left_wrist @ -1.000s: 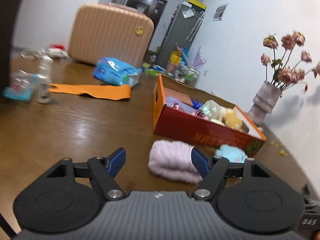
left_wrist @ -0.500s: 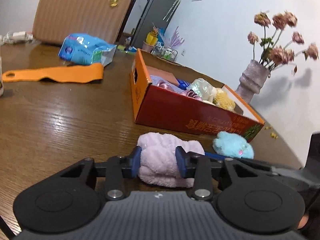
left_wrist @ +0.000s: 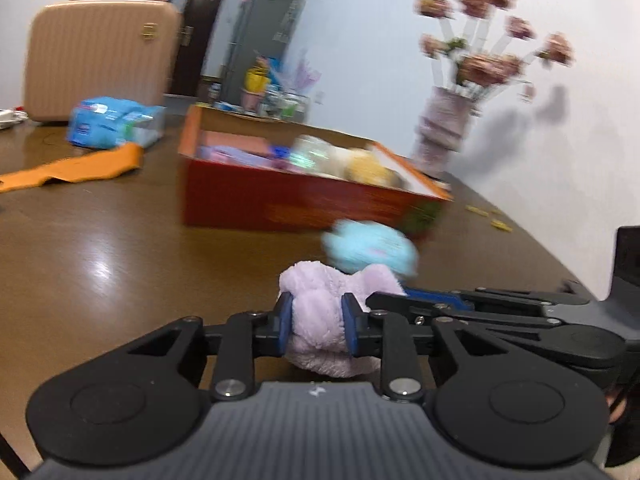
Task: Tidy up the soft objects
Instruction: 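Carry the headband into the box and open the left tool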
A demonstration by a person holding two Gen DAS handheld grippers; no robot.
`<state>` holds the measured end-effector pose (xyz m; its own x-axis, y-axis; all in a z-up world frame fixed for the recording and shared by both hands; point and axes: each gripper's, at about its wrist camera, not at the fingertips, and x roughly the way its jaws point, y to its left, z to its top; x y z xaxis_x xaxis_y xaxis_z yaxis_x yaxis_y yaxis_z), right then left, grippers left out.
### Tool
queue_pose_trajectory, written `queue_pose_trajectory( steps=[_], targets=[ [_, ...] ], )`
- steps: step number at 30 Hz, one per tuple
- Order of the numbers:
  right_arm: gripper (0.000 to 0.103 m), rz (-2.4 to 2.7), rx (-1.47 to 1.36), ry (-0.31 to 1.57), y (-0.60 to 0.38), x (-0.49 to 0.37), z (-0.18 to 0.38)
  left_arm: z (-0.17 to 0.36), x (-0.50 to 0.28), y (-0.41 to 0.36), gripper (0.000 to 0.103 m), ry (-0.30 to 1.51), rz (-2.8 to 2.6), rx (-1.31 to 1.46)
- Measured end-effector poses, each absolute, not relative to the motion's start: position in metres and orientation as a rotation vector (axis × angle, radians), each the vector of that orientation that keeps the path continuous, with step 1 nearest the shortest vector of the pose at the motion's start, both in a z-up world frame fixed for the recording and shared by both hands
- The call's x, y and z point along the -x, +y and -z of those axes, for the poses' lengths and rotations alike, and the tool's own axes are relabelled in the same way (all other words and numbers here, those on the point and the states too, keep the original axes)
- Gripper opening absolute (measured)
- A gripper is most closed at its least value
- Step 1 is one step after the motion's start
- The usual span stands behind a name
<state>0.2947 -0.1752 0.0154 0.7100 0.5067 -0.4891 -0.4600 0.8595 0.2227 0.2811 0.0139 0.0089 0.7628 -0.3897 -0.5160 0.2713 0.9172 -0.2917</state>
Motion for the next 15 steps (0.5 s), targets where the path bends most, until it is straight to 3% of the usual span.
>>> queue_pose_trajectory(
  steps=[8, 15],
  targets=[
    [0.016, -0.445, -0.154, 0.587, -0.261, -0.244, -0.011, -0.009, -0.257, -0.069, 0.024, 0.638, 0.494, 0.151],
    [0.016, -0.458, -0.151, 0.464, -0.295, -0.301, -0.051, -0.047, -0.321, -0.096, 0.024, 0.537, 0.503, 0.102]
  ],
)
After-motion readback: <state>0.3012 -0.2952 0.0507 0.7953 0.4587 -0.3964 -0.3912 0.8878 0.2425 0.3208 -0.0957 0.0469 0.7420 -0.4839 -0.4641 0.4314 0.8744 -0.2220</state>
